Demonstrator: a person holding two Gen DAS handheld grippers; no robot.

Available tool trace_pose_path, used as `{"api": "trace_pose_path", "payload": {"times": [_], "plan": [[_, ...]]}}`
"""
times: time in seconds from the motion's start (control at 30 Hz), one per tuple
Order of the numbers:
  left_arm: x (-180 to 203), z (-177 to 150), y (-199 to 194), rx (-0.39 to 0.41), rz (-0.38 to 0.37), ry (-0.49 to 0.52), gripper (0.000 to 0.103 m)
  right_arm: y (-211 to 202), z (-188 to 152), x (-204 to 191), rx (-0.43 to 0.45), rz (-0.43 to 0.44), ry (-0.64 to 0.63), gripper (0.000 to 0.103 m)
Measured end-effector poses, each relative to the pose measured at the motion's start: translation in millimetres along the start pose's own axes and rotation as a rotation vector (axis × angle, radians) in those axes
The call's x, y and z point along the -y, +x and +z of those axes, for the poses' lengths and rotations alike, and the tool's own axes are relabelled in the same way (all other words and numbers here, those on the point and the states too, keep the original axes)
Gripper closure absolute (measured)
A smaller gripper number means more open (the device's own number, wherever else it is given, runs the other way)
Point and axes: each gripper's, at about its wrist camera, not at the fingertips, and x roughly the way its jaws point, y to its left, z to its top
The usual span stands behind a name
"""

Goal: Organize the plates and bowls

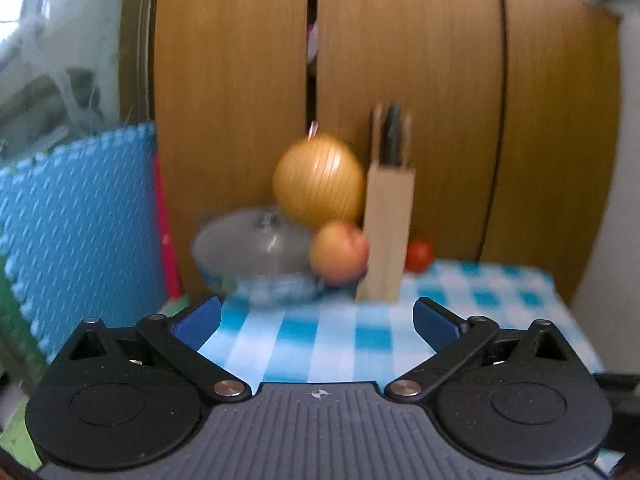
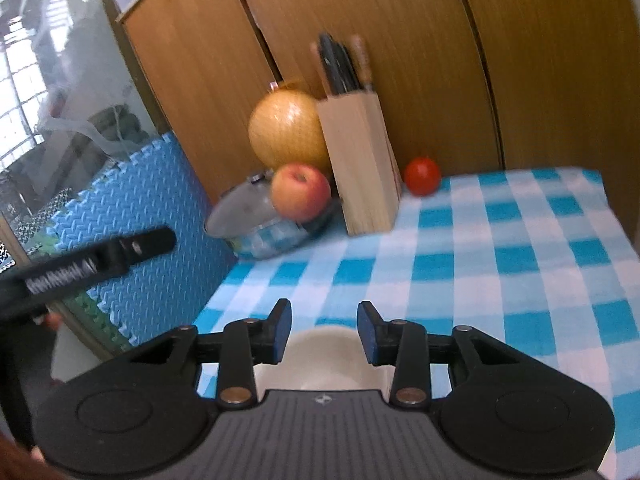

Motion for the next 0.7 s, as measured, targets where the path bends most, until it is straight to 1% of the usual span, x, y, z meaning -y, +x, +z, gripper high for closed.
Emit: {"api": "trace_pose_path", "payload": {"times": [0.07,0.13,0.23,0.33,0.47,0.57,0.6,0.7], "plan": [[1.0,4.8,1.3,0.013,-0.02,0.006,0.0,-2.4,1.1,-1.6,0.022,-0.001,-0.006,0.066],[0.9,7.4,6.9,0.001,-0.031,-0.005,0.0,-3.8,2.1,-1.2,0.036,-0.001,-0.001,0.066],[-1.2,8.7,13.5,-0.032,-0.073,-0.022,0.0,-6.1,2.4,1.5,0.048,-0.01,0.01,0.066],[-2.7,8.9,14.7,-0.03,-0.075,-0.023,0.0,-9.0,3.3,2.7,0.073,-0.013,0.019,0.066],[-5.0,5.4,14.2,-0.037,-0.113,-0.026,0.0,-15.5,4.1,1.3,0.129,-0.019,0.012,0.065],[-3.3,1.2,21.3,-0.074,-0.107,-0.014,0.0,-19.4,3.5,-0.5,0.155,-0.028,0.006,0.064],[-3.0,-1.1,23.4,-0.084,-0.102,-0.008,0.0,-20.6,2.9,-0.5,0.162,-0.033,0.007,0.061],[-2.0,-6.6,30.6,-0.131,-0.105,-0.003,0.0,-21.8,1.2,-0.1,0.161,-0.036,0.008,0.06]]}}
